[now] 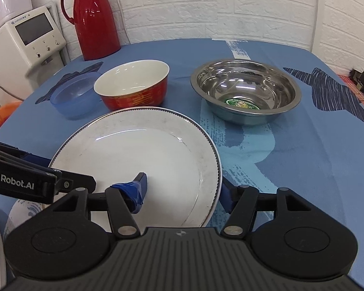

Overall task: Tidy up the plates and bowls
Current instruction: 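Close the left tool on the white deep plate's rim, then carry the deep plate with the left tool onto the plate stack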

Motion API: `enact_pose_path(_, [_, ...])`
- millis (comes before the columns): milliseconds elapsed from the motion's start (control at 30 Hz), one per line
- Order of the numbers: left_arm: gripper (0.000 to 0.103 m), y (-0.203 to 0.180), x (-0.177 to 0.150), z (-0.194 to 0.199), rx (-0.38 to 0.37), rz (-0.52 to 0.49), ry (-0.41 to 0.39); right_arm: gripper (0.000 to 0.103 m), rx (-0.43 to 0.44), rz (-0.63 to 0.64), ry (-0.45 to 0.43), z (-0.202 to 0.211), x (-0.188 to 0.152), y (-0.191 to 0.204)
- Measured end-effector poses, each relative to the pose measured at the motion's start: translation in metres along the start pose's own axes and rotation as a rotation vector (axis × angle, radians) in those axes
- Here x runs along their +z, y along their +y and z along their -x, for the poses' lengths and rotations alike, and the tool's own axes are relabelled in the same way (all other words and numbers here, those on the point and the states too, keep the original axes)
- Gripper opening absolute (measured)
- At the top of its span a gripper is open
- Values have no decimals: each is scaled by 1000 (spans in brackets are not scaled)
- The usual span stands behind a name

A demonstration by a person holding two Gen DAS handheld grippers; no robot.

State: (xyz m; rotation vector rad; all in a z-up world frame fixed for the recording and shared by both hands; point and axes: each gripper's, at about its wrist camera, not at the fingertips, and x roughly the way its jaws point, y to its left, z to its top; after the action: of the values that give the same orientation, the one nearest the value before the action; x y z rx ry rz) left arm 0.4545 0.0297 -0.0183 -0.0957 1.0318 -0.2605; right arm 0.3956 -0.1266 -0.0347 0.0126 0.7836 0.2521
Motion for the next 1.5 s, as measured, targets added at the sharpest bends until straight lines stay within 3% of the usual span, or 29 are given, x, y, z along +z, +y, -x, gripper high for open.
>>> enact_pose_path(333, [63, -3, -1, -1, 14, -16, -9, 55, -23, -6, 15, -3, 2, 6])
enact_pose_path(767, [62, -1, -8, 3, 4, -24, -15, 55, -35, -10, -18, 4, -9, 10])
enact_pose_path(800, [54, -3, -9, 3, 15, -35, -18, 52, -38, -7, -32, 4, -11, 10])
enact_pose_path(833, [30, -6, -10, 3, 27, -54, -23, 48, -42, -5, -46, 4, -12, 9])
enact_pose_path(1000, [24, -1, -11, 5, 29, -31, -41, 37, -30, -38, -61, 8, -14, 3])
enact_pose_path(1233, [20, 1, -18, 15, 42, -42, -41, 37, 15, -86, -46, 19, -22, 9])
enact_pose_path(1500, [18, -1, -35, 43, 69, -71, -84, 37, 18, -52, -76, 44, -34, 27])
